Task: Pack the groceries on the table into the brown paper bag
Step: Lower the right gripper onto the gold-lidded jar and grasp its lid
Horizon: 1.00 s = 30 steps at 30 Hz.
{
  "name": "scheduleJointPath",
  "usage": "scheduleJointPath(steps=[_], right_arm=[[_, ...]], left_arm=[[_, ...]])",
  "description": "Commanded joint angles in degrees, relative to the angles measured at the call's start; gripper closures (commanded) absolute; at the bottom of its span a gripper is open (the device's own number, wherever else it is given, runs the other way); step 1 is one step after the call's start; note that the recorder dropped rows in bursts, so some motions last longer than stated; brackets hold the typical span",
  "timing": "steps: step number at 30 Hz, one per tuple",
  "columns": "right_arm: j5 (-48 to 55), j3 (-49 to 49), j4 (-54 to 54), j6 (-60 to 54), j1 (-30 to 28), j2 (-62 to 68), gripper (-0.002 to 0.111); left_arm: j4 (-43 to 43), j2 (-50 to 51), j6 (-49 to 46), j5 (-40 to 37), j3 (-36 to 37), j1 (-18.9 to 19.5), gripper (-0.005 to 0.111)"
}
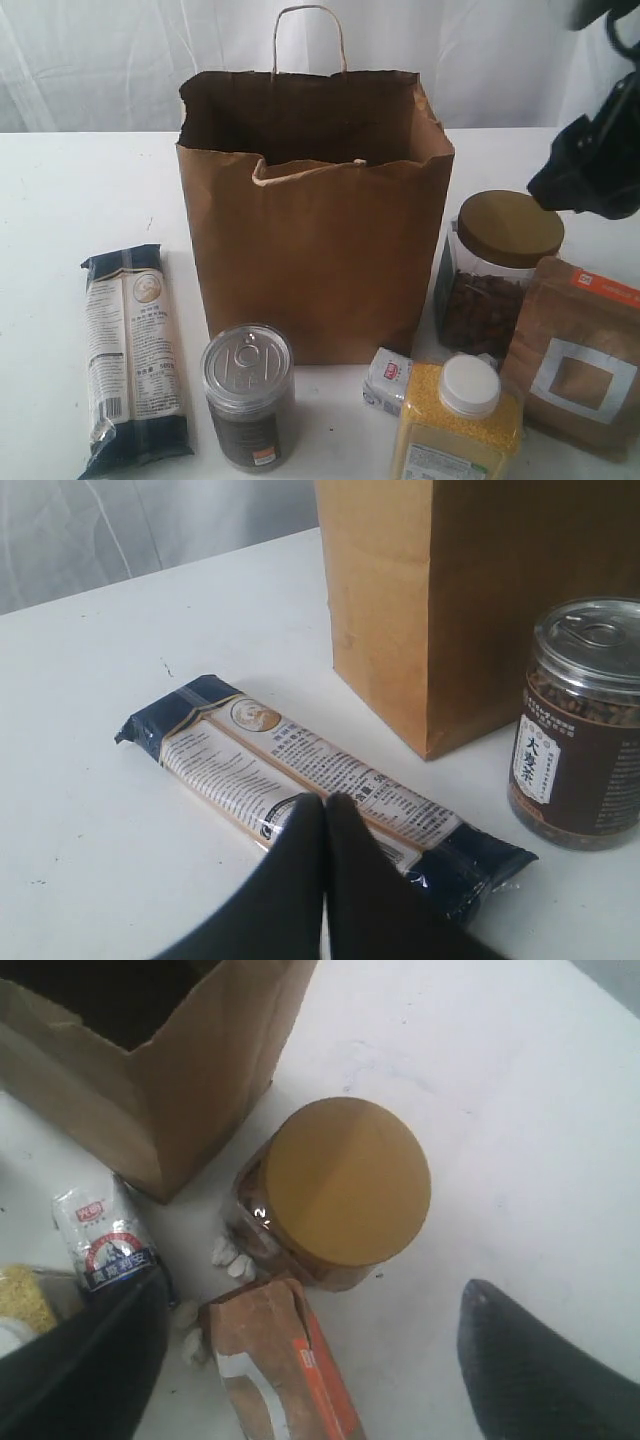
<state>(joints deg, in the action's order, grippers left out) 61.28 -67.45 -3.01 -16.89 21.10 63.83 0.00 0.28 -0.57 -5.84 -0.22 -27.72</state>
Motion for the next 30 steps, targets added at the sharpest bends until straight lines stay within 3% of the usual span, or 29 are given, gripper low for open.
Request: scheduleJointPath(steps=[1,8,11,30], right_arm=[[-2.1,-0.6,-0.6,-2.6,-0.3,4.4,0.034],[1.8,-5.6,4.9,-0.8,-6.6,18.2,0.014],[3.3,-8.0,8.6,-0.9,-7.1,22.8,0.013],[0.2,-8.0,7.5,-2.1,-8.5,30.3,0.005]], left_arm=[[0.0,-0.3,0.6,0.1,0.2,0.3,0.107],[0.0,-0.3,0.6,0.1,0.2,0.3,0.107],[0.0,-0.3,0.6,0.1,0.2,0.3,0.107],[0.0,-0.3,0.6,0.1,0.2,0.3,0.107]])
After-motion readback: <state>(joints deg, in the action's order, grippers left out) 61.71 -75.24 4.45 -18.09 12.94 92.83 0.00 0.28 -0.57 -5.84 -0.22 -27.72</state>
